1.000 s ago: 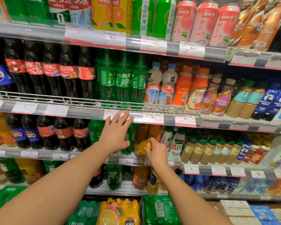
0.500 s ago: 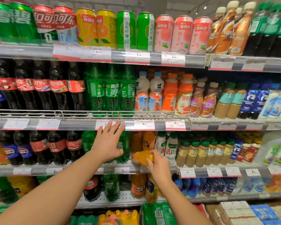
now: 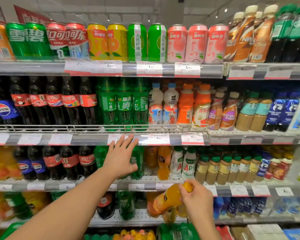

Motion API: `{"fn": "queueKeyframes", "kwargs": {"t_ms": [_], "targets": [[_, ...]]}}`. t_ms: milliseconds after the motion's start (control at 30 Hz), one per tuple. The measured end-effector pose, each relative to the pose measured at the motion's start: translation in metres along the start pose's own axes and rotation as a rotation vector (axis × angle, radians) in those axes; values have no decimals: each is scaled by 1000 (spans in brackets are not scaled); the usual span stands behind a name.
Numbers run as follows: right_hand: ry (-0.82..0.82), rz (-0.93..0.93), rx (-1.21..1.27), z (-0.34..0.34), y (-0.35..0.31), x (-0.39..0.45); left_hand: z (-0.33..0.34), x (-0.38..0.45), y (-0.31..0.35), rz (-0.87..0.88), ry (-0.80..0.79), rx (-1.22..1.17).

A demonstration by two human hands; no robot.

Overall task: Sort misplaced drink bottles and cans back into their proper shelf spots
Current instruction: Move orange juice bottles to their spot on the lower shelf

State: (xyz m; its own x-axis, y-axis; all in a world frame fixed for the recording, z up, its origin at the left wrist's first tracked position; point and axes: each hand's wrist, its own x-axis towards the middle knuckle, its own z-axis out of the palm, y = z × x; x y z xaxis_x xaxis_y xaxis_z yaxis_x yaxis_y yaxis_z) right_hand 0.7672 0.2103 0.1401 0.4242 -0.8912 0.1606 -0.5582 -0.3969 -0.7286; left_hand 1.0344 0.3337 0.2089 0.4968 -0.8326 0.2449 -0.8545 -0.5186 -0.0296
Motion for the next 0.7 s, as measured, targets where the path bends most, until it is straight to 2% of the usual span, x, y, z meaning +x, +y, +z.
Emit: {"fn": "queueKeyframes", "kwargs": {"t_ms": [167,333,433,533,700], "targets": [[4,85,243,-29,3,-13,-4,0,2,-7,-44,-19],[-54,161,506,-42,15,-18,-24,-4,15,-21,-210,-115],[-127,241,697,-36,17,-18,-39,-34,35,37,-217,-291],[-209,271,802,-16,13,-23,-44,-79,50,86,-296,-419],[-371,228,856,15,-26,-44,-35,-152,43,-10,-343,-320]]}}
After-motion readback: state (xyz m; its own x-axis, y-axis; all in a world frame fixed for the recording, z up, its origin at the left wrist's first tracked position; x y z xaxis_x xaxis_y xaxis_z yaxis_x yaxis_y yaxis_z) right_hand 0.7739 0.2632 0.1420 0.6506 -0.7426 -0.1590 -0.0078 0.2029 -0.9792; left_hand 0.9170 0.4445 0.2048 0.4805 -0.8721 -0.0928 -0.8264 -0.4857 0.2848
